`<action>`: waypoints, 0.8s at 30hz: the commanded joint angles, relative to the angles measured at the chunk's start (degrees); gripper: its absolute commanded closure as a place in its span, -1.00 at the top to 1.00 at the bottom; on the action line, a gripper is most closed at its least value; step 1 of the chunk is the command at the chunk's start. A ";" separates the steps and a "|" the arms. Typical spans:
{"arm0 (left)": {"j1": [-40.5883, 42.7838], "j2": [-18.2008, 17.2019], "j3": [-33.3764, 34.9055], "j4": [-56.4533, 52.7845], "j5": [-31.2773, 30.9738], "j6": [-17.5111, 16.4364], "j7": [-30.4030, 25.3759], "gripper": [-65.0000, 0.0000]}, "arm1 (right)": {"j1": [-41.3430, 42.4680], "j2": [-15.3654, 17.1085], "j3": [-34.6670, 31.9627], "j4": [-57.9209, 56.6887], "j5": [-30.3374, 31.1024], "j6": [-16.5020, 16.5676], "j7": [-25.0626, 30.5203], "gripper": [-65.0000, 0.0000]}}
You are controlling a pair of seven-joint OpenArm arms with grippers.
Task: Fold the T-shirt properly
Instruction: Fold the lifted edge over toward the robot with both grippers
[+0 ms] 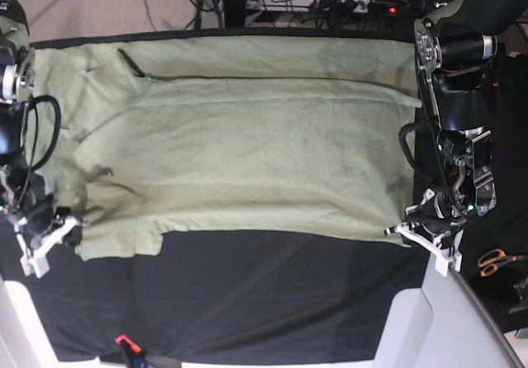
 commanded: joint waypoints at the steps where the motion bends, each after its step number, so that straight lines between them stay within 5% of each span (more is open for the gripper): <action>1: -1.32 -0.71 -0.16 1.20 -0.54 0.06 -1.05 -1.00 | 2.20 1.11 0.09 1.05 0.86 0.17 1.96 -0.98; 16: 0.96 -0.62 0.28 2.96 -0.54 0.06 -1.05 -1.00 | 1.67 1.29 -4.65 1.05 0.86 0.17 3.10 -0.98; 24: 7.91 1.05 0.11 10.61 -0.54 0.06 3.79 -1.00 | -0.44 1.55 -4.04 1.23 1.21 0.17 -7.01 -0.98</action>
